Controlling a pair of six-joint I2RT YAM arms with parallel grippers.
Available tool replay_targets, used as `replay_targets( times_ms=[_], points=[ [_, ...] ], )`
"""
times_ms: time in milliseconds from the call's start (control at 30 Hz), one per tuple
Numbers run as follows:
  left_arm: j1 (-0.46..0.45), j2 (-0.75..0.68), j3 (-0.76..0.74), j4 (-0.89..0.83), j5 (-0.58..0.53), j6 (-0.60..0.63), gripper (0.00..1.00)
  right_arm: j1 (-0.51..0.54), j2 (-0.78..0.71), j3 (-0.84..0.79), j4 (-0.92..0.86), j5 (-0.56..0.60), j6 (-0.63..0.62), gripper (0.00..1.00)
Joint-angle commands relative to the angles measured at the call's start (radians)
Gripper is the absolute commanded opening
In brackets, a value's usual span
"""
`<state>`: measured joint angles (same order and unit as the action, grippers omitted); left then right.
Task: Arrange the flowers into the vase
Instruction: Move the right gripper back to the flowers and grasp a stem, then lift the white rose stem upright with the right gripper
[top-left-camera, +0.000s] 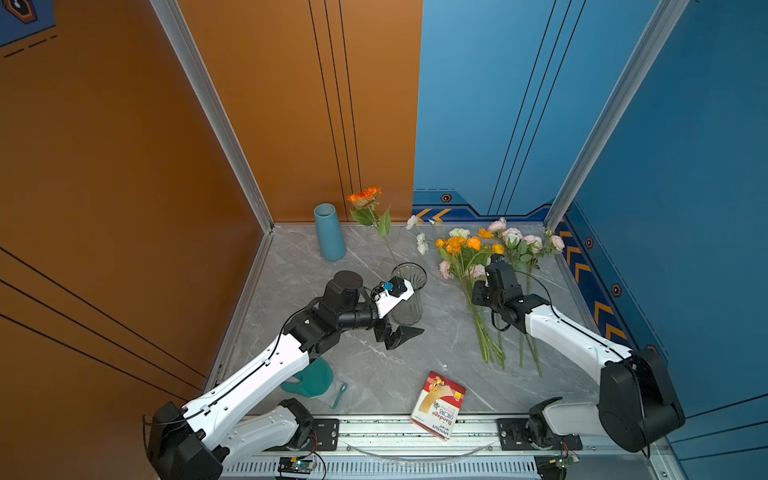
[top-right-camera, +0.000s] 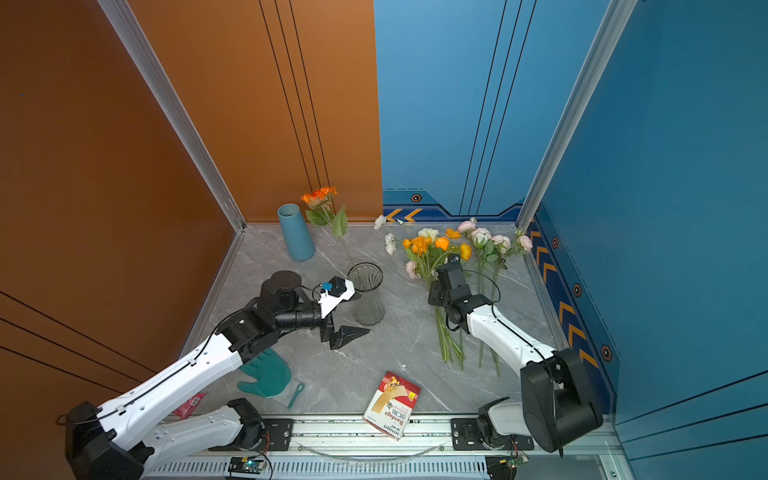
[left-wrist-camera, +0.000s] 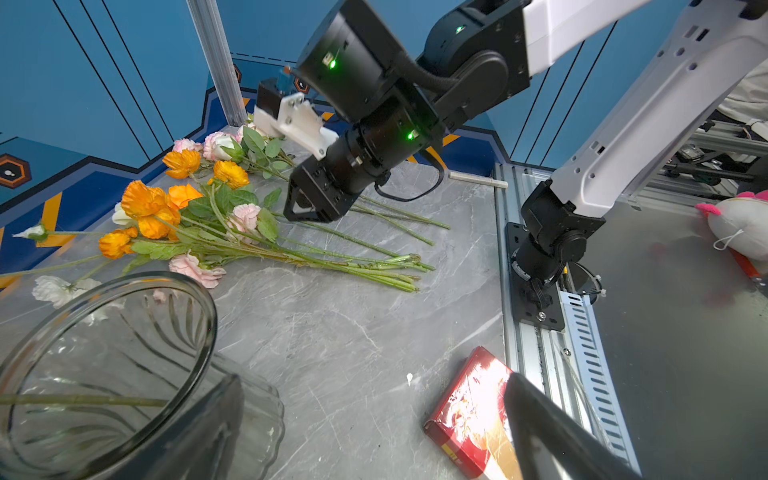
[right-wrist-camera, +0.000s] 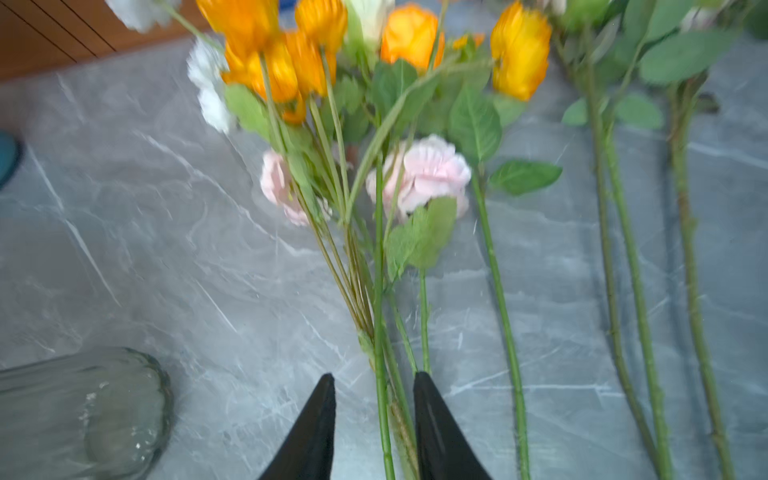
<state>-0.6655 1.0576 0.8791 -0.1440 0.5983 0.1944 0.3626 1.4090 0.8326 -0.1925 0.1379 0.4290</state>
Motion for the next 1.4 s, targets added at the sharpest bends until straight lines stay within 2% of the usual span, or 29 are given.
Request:
replay_targets(
  times_ms=[0, 167, 533, 633, 900, 1200, 1367],
  points=[
    [-0.002, -0.002, -0.001, 0.018, -0.004, 0.016, 0.98, 0.006, 0.079, 0.059, -0.116, -0.039, 0.028, 0.31],
    [-0.001, -0.002, -0.002, 0.018, -0.003, 0.017, 0.98, 0.022, 0.177, 0.084, -0.129, -0.025, 0.031, 0.25],
    [0.002, -0.003, -0.003, 0.017, -0.002, 0.019, 0.98, 0.029, 0.243, 0.102, -0.144, 0.017, 0.024, 0.2],
    [0.004, -0.004, -0.003, 0.018, -0.002, 0.02, 0.98, 0.029, 0.245, 0.104, -0.152, 0.019, 0.018, 0.12],
    [0.003, -0.004, -0.002, 0.018, 0.0, 0.019, 0.98, 0.028, 0.177, 0.114, -0.202, 0.04, -0.012, 0.0],
    [-0.008, -0.005, -0.004, 0.018, 0.009, 0.019, 0.98, 0.014, 0.083, 0.175, -0.383, 0.047, -0.081, 0.0],
    [-0.061, 0.019, 0.019, 0.018, -0.071, 0.016, 0.98, -0.015, 0.018, 0.169, -0.423, -0.023, -0.096, 0.0]
  ],
)
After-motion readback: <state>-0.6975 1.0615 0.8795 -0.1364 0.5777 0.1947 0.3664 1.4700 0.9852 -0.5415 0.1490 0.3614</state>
